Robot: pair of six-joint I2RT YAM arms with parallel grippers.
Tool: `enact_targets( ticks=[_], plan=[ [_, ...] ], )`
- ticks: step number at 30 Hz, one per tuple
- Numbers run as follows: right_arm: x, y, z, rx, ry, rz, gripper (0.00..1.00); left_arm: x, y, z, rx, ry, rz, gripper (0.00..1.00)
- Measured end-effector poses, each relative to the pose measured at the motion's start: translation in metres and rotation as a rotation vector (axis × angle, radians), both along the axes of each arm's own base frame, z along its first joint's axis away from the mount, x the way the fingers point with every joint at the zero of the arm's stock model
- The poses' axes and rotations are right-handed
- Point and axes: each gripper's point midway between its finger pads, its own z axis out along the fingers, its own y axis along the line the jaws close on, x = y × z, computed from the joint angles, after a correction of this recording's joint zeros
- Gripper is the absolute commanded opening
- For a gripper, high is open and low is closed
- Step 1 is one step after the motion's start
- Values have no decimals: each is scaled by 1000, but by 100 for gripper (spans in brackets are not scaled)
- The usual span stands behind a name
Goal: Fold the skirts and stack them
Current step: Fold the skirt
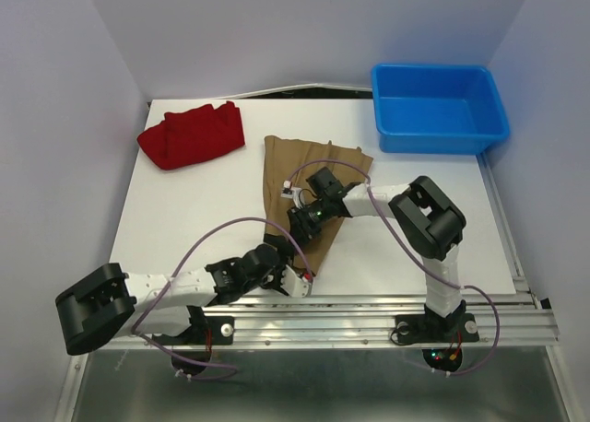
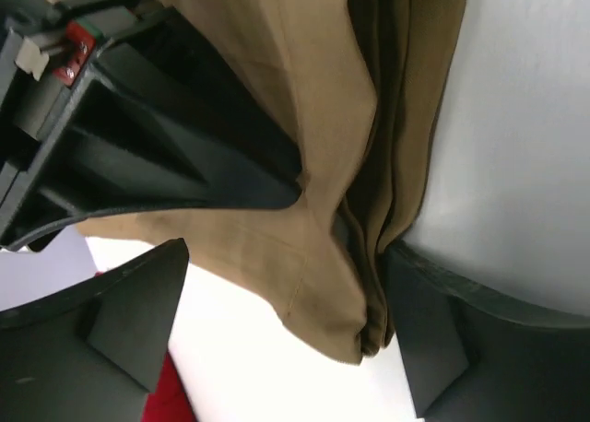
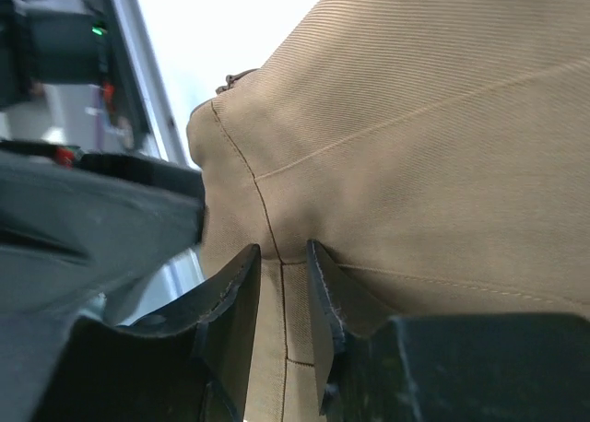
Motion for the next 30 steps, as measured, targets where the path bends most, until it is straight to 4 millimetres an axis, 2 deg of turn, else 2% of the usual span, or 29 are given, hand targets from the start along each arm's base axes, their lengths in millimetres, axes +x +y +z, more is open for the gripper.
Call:
enact_targets(
  ticks=[3, 4, 5, 10, 12, 13, 17, 22, 23, 25, 28, 30],
  plan=[
    [0, -3, -3, 22, 81, -12, 33, -6, -9, -4, -4, 21, -40, 75],
    [0, -3, -3, 38, 115, -12, 32, -10, -11, -6, -6, 33, -55, 66],
    [0, -4, -4, 45, 134, -13, 32, -11, -13, -8, -1, 39, -61, 61],
    [0, -6, -4, 68, 185, -14, 29, -16, -16, -15, -7, 83, -66, 51],
    [0, -6, -4, 71, 188, -12, 27, -17, -16, -16, -10, 93, -63, 40],
    [0, -6, -4, 71, 188, -13, 27, -17, -16, -18, -10, 98, -60, 29],
    [0, -6, -4, 72, 189, -11, 29, -17, -17, -22, 4, 126, -42, 0],
    [-1, -7, -2, 69, 195, -10, 45, -23, -21, -16, 11, 212, -15, 0],
    [0, -9, -1, 69, 191, -11, 53, -23, -24, -13, 6, 227, -13, 0],
    [1, -11, 4, 52, 181, -10, 61, -29, -30, -5, -17, 280, -19, 0],
    [19, -11, 13, 36, 113, -34, 66, -42, -34, 2, -37, 361, -32, 0],
    [42, -14, 20, 25, 44, -73, 72, -50, -36, 7, -44, 408, -42, 0]
  ],
)
